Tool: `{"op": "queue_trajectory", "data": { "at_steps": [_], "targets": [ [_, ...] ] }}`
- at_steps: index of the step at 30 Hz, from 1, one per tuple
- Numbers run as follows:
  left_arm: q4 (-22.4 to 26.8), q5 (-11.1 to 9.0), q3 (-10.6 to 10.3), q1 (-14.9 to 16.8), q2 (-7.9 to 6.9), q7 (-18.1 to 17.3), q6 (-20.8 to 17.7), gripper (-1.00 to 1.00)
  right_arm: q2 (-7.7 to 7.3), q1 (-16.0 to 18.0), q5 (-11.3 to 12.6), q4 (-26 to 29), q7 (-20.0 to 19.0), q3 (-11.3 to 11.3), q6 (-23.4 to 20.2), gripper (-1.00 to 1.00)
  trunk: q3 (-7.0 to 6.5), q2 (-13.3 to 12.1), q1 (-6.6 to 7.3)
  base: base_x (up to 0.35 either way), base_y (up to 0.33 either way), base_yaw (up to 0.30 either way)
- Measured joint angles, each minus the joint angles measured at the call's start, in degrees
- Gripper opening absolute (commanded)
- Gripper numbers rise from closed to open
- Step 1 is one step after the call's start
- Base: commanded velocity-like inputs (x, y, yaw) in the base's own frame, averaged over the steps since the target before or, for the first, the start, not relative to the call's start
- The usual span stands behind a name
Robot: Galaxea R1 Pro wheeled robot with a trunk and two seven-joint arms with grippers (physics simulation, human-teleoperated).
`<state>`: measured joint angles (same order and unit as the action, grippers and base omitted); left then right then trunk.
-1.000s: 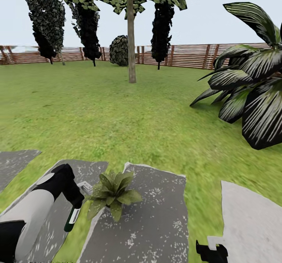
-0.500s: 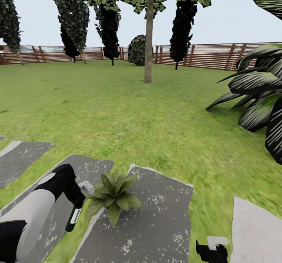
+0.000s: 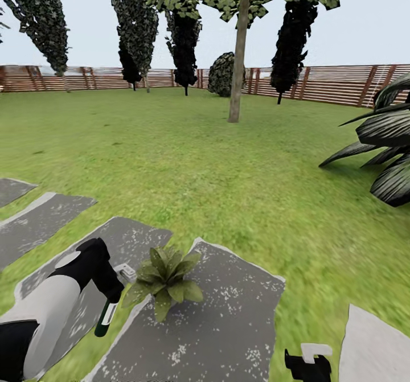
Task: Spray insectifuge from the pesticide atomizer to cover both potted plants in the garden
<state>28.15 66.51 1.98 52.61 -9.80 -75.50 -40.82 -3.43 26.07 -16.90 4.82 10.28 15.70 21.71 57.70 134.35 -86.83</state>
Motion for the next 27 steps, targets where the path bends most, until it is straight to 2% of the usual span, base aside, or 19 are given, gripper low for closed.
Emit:
{"op": "queue_trajectory", "data": {
  "at_steps": [11,27],
  "targets": [
    [0.0,0.0,0.0,-0.1,0.00,0.0,-0.1,-1.00,0.00,0.0,0.0,0.0,0.0,0.0,0.0,1.00,0.00,0.0,0.01,0.064,-0.273,0.214],
    [0.0,0.0,0.0,-0.1,0.00,0.0,-0.1,-1.00,0.00,0.0,-0.1,0.0,0.0,0.0,0.0,1.00,0.00,0.0,0.00,0.003,-0.273,0.191]
  ]
}}
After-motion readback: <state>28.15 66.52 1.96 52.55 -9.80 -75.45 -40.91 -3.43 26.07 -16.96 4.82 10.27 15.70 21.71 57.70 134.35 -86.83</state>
